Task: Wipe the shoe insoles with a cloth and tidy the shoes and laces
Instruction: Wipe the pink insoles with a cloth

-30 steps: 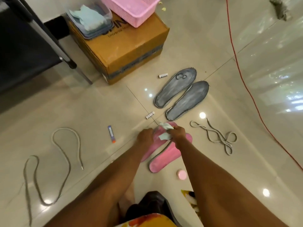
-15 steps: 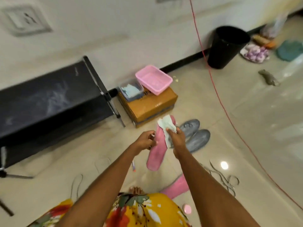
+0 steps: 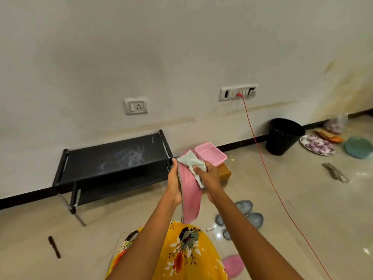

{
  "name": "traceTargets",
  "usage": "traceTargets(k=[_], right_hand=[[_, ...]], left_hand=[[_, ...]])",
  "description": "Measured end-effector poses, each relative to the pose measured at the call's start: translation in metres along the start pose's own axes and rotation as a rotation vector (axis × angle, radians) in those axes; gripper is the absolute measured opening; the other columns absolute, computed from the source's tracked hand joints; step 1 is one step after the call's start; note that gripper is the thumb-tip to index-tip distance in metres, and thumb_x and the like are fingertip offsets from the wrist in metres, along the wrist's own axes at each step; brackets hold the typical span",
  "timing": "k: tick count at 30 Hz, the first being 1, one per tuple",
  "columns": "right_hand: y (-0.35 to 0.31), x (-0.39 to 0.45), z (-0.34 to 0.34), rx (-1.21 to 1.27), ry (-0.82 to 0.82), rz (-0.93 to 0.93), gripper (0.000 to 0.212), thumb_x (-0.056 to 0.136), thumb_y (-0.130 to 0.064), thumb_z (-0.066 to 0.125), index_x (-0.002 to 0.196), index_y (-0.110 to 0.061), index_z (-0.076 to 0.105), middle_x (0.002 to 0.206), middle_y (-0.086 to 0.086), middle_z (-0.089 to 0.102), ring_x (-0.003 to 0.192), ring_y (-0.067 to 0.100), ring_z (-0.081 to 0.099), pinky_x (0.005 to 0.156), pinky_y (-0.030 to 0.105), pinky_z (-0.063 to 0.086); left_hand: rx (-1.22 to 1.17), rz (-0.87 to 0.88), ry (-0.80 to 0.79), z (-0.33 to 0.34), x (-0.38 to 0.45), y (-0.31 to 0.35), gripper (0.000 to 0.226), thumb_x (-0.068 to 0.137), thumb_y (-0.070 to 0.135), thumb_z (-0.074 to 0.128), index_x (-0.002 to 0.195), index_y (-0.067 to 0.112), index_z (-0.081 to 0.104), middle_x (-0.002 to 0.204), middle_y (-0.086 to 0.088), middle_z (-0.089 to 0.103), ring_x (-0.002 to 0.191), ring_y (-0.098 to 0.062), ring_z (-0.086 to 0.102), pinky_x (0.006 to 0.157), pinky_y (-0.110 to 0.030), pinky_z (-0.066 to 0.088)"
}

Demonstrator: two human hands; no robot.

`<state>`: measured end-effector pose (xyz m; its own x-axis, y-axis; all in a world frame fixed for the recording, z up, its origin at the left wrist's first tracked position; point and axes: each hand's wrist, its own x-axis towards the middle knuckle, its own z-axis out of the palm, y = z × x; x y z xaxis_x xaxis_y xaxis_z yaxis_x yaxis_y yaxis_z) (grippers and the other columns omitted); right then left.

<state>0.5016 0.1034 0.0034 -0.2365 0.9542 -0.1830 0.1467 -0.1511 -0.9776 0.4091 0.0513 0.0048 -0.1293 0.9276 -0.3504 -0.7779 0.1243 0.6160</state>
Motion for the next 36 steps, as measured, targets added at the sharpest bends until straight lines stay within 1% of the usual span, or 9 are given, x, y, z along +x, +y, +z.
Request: traceTargets(k=[6, 11, 14, 21, 24, 29, 32, 34, 36], right_hand=[[-0.001, -0.053, 0.003, -0.473, 0.069, -0.359, 0.021, 0.088, -0.035, 0.055, 0.093, -0.016, 0.063, 0.092, 0.003, 0.058, 0.085, 0.016, 0.056, 0.065, 0.014, 0.041], [-0.039, -0.062, -0.010, -0.511, 0.201, -0.592, 0.019, 0.092, -0.017, 0.054, 0.107, -0.009, 0.064, 0.113, 0.008, 0.060, 0.094, 0.016, 0.056, 0.075, 0.017, 0.045], [-0.056, -0.062, -0.005, -0.477, 0.100, -0.599, 0.020, 0.094, -0.014, 0.051, 0.108, -0.011, 0.066, 0.114, 0.006, 0.059, 0.098, 0.014, 0.056, 0.087, 0.022, 0.049], [-0.044, -0.074, 0.020, -0.822, -0.203, -0.590, 0.032, 0.095, -0.012, 0.041, 0.118, -0.014, 0.064, 0.124, 0.012, 0.057, 0.118, 0.027, 0.048, 0.102, 0.038, 0.038], [-0.046, -0.076, 0.009, -0.947, -0.340, -0.641, 0.028, 0.094, -0.013, 0.049, 0.117, -0.016, 0.064, 0.122, 0.013, 0.060, 0.114, 0.026, 0.053, 0.100, 0.038, 0.043], [-0.053, -0.065, 0.022, -0.876, -0.091, -0.586, 0.029, 0.091, -0.022, 0.056, 0.117, -0.012, 0.064, 0.113, 0.008, 0.065, 0.106, 0.020, 0.061, 0.089, 0.023, 0.048], [-0.037, -0.087, 0.033, -0.850, -0.140, -0.464, 0.027, 0.092, -0.018, 0.052, 0.115, -0.012, 0.065, 0.102, 0.005, 0.063, 0.108, 0.020, 0.058, 0.087, 0.016, 0.043], [-0.029, -0.082, 0.021, -0.893, -0.321, -0.572, 0.024, 0.091, -0.009, 0.053, 0.107, -0.011, 0.070, 0.106, 0.006, 0.069, 0.103, 0.019, 0.062, 0.093, 0.021, 0.046], [-0.037, -0.078, 0.005, -0.940, -0.387, -0.625, 0.022, 0.091, -0.007, 0.055, 0.104, -0.011, 0.072, 0.110, 0.006, 0.069, 0.101, 0.016, 0.063, 0.097, 0.025, 0.047]], left_hand=[[-0.114, 0.068, 0.046, -0.009, -0.039, -0.017, 0.046, 0.095, 0.041, 0.039, 0.109, 0.003, 0.061, 0.086, -0.016, 0.071, 0.079, -0.027, 0.066, 0.079, -0.039, 0.051], [-0.125, 0.087, 0.039, -0.010, -0.050, -0.017, 0.036, 0.094, 0.029, 0.042, 0.112, 0.004, 0.061, 0.084, -0.015, 0.071, 0.072, -0.028, 0.068, 0.066, -0.038, 0.056], [-0.088, 0.088, 0.037, 0.000, -0.050, -0.010, 0.033, 0.096, 0.030, 0.040, 0.102, 0.005, 0.062, 0.073, -0.013, 0.070, 0.061, -0.024, 0.068, 0.059, -0.033, 0.056], [-0.157, 0.069, -0.023, 0.000, -0.037, 0.013, 0.067, 0.092, 0.057, 0.035, 0.129, 0.004, 0.053, 0.122, -0.022, 0.058, 0.109, -0.034, 0.057, 0.096, -0.043, 0.046], [-0.164, 0.031, 0.019, -0.012, -0.035, 0.008, 0.064, 0.092, 0.053, 0.038, 0.128, 0.002, 0.053, 0.115, -0.021, 0.061, 0.102, -0.033, 0.061, 0.092, -0.044, 0.048], [-0.184, 0.070, 0.011, 0.004, -0.035, 0.006, 0.049, 0.100, 0.042, 0.030, 0.118, 0.007, 0.058, 0.090, -0.015, 0.072, 0.078, -0.026, 0.071, 0.064, -0.035, 0.059], [-0.195, 0.102, 0.041, -0.007, -0.032, 0.012, 0.054, 0.099, 0.041, 0.031, 0.114, -0.001, 0.062, 0.094, -0.020, 0.070, 0.082, -0.030, 0.070, 0.073, -0.039, 0.059], [-0.192, 0.086, 0.067, -0.024, -0.027, 0.009, 0.056, 0.097, 0.044, 0.035, 0.116, -0.002, 0.061, 0.097, -0.021, 0.067, 0.090, -0.031, 0.066, 0.084, -0.041, 0.054], [-0.173, 0.070, 0.087, -0.030, -0.030, 0.003, 0.052, 0.097, 0.044, 0.035, 0.110, 0.000, 0.060, 0.087, -0.018, 0.069, 0.081, -0.028, 0.068, 0.075, -0.037, 0.056]])
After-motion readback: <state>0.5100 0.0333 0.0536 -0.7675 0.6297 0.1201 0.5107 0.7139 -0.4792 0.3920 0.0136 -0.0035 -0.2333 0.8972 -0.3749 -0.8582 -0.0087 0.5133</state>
